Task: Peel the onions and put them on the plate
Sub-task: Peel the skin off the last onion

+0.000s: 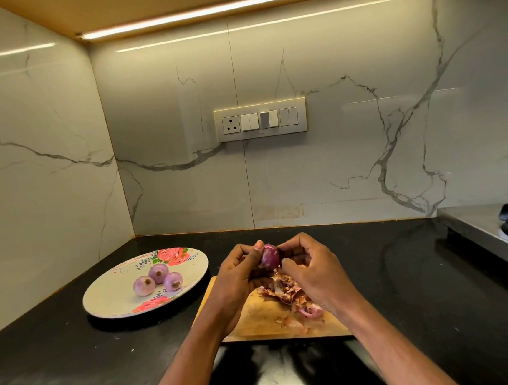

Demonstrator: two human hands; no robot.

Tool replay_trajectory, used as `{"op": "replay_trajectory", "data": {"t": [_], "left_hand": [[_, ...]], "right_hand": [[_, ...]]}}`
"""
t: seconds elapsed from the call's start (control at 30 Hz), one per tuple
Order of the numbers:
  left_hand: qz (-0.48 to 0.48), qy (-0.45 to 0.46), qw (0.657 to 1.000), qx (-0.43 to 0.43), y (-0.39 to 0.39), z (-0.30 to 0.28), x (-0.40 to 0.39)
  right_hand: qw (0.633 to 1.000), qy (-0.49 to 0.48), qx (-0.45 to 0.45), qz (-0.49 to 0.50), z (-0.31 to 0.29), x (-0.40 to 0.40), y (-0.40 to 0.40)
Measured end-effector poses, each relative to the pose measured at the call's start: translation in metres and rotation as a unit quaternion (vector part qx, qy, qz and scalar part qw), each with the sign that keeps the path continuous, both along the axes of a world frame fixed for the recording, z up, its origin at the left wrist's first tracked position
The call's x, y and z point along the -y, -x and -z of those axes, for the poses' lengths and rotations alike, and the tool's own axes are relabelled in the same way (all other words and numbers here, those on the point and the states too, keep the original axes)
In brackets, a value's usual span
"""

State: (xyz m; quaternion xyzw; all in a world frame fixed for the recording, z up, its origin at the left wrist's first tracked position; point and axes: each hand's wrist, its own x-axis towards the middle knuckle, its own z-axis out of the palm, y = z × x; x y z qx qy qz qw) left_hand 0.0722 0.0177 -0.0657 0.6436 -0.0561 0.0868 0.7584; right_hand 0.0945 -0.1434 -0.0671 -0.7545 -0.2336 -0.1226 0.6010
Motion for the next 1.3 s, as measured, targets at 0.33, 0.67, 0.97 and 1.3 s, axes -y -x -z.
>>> {"op": "replay_trajectory", "data": {"t": [0.33,0.67,0.97,1.3], "left_hand": [[-0.021,-0.009,1.000,0.015,-0.0015,0.0008,-0.0011],[-0.015,0.012,0.999,0.028,-0.0030,0.0020,-0.0032],[-0.017,0.009,1.000,-0.002,-0.0049,0.0040,-0.0015],[0.005,0.068,0.998,-0.006,0.0002,-0.0022,-0.0005]], "right_hand": [[1.000,-0.007,0.013,0.009,-0.0005,0.0012,0.0021],[0.999,-0.003,0.032,0.017,0.0022,0.0033,-0.0049],[0.999,0.001,0.037,0.039,0.0032,0.0011,-0.0057],[0.998,-0.023,0.042,0.040,0.0012,0.0007,-0.0037]]}}
